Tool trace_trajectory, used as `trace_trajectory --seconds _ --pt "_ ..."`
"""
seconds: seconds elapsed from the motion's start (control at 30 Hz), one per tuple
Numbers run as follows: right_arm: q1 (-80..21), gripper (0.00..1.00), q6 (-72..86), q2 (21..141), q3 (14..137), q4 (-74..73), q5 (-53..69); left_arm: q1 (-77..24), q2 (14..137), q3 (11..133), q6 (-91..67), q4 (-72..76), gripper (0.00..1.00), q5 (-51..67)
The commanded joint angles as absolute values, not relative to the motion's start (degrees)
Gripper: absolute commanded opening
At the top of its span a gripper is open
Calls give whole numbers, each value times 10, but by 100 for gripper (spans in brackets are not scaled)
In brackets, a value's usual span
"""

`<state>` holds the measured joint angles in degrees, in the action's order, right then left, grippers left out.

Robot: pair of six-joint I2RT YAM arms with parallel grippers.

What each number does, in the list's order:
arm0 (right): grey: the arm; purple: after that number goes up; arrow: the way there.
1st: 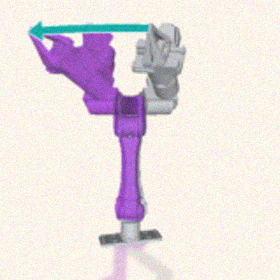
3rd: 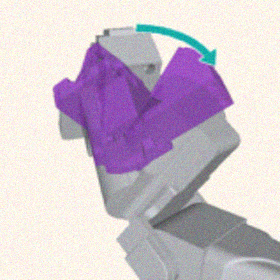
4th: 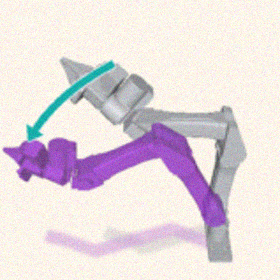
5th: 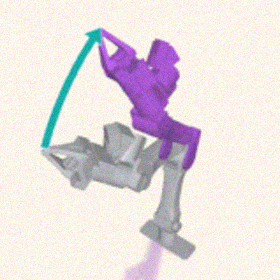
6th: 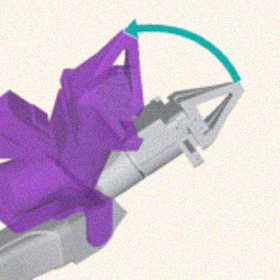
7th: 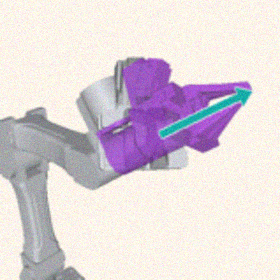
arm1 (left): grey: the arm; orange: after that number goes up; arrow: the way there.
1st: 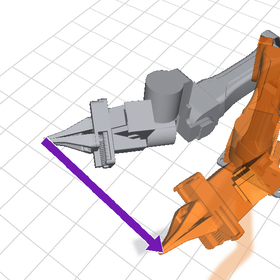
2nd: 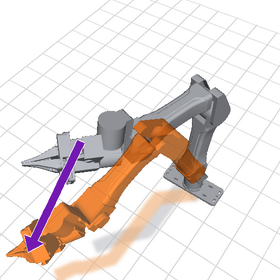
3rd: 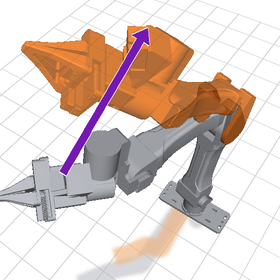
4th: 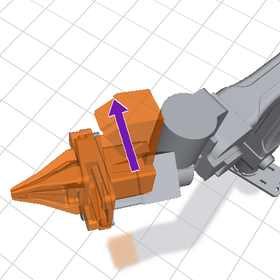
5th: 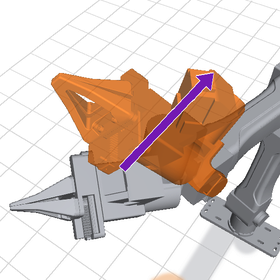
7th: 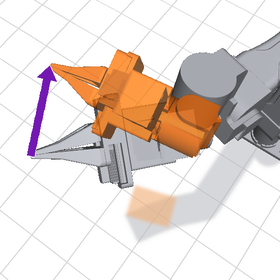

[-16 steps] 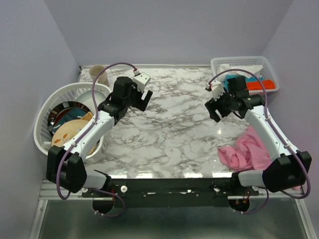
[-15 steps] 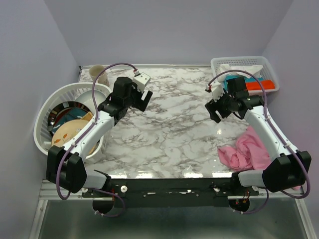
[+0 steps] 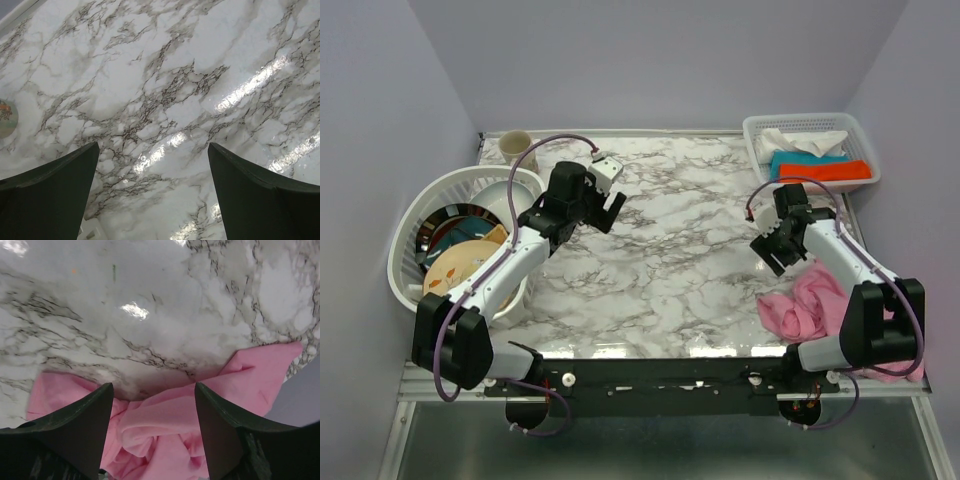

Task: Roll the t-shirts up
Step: Pick up the T-shirt at the corner of the board.

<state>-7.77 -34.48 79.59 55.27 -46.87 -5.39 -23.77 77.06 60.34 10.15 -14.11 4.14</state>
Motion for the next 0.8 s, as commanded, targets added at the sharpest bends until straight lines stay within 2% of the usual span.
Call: trace_trajectory --seconds 0.0,0.27,0.43,0.5,0.57,0.6,0.63,0.77 --pt "-18 75 -331 820 553 -489 -119 -242 746 589 112 -151 99 58" --pt "25 76 -347 856 529 -541 -151 -241 743 573 112 -144 99 62" --pt "25 77 -326 828 553 -623 -140 -241 740 573 122 -147 99 57" --pt "25 75 -327 821 550 -637 -142 -241 740 570 125 -143 99 56" --pt "25 46 -327 819 548 -661 -137 -241 741 568 123 -140 99 59" --pt "25 28 -327 821 552 -672 -130 -241 741 568 124 -140 99 62" --pt "25 1 -322 825 568 -695 -114 -241 742 569 122 -139 99 64" --pt "11 1 -336 841 651 -712 -88 -241 743 570 122 -136 99 66"
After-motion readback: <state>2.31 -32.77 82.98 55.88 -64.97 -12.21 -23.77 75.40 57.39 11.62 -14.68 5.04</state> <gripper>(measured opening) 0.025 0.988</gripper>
